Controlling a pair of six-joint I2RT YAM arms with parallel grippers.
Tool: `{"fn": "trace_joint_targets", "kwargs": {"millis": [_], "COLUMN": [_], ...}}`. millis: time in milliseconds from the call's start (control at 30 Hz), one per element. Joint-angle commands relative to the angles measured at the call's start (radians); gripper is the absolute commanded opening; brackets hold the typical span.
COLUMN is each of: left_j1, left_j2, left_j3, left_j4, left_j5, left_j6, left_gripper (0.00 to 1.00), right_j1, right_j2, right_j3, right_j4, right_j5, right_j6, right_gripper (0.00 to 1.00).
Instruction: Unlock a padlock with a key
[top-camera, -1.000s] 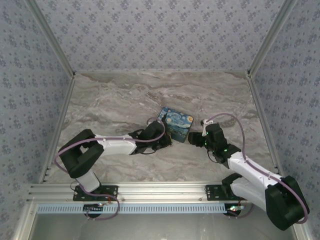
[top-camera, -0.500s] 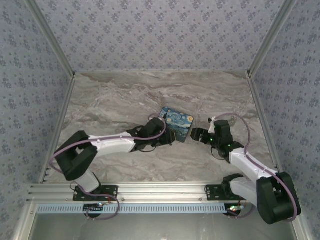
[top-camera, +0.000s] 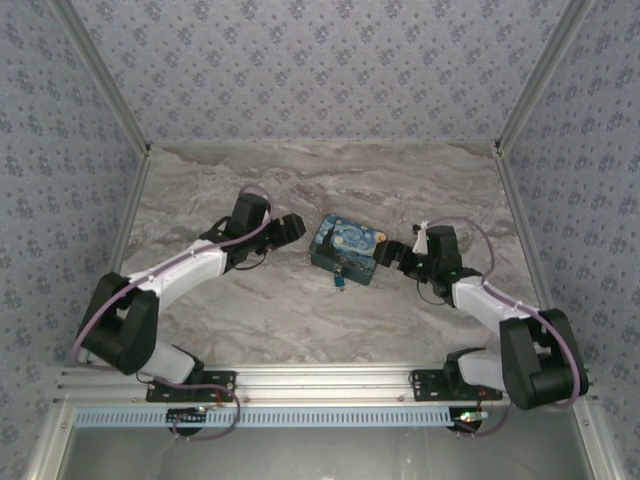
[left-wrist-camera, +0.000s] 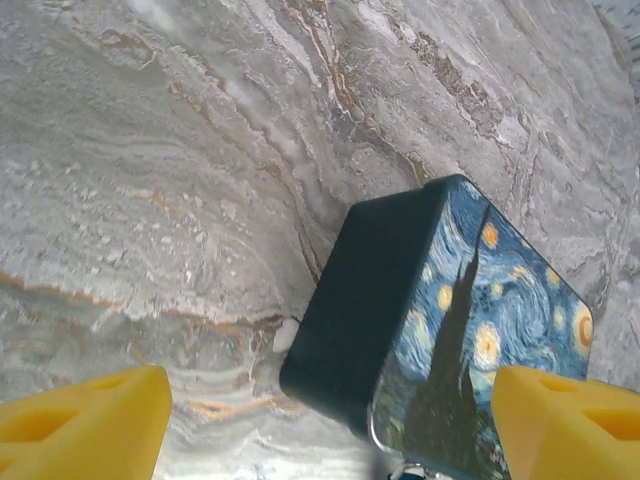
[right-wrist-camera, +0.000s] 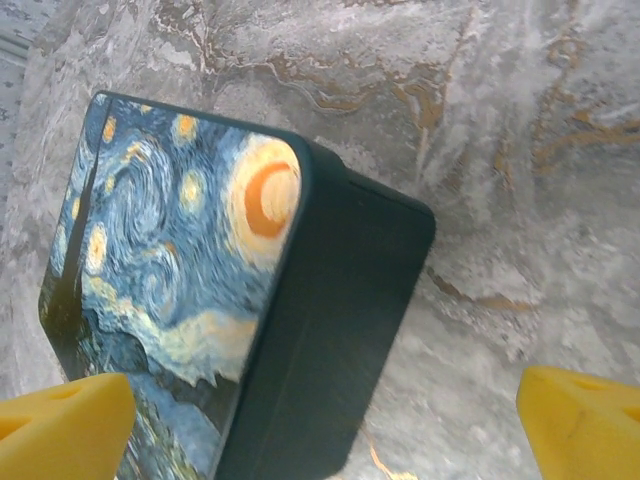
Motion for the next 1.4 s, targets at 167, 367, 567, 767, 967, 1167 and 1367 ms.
{"fn": "trace_joint_targets", "kwargs": {"millis": [167, 367, 567, 767, 967, 1167, 1367], "left_j1": [0.009, -0.014, -0.026, -0.03, -0.029, 0.008, 0.028], "left_j2": [0.222, 0.276, 0.221, 0.068, -0.101, -0.221, -0.241], "left_j3": [0.154, 0.183, 0.121, -0.051, -0.143, -0.137, -0.082], "left_j4": [0.096, 0.137, 0.088, 0.057, 0.008, -0.093, -0.197], "left_j5": [0.222, 0.29, 0.238, 0.119, 0.031, -0.019, -0.076], "left_j6": [0.073, 0.075, 0.07, 0.001, -0.016, 0.018, 0.086], "left_gripper": [0.83, 0.77, 0.66, 0.65, 0.72, 0.77, 0.82], "right_j1": [0.04, 0.1, 0.179, 0.239, 0.203, 0.192, 0.386], "right_j2": [0.187, 0.294, 0.426, 0.535, 0.45, 0.209, -0.007], "right_j3": [0.192, 0.316, 0.462, 0.599, 0.58, 0.409, 0.223], "right_j4": [-0.038, -0.091, -0.126, -0.141, -0.16, -0.191, -0.264], "right_j5": [-0.052, -0.063, -0.096, -0.088, 0.03, 0.132, 0.395], "right_j6": [-0.025, -0.104, -0.18, -0.255, -0.327, -0.403, -0.445], "right_gripper": [1.0, 1.0, 1.0, 1.0, 1.0, 1.0, 0.94]}}
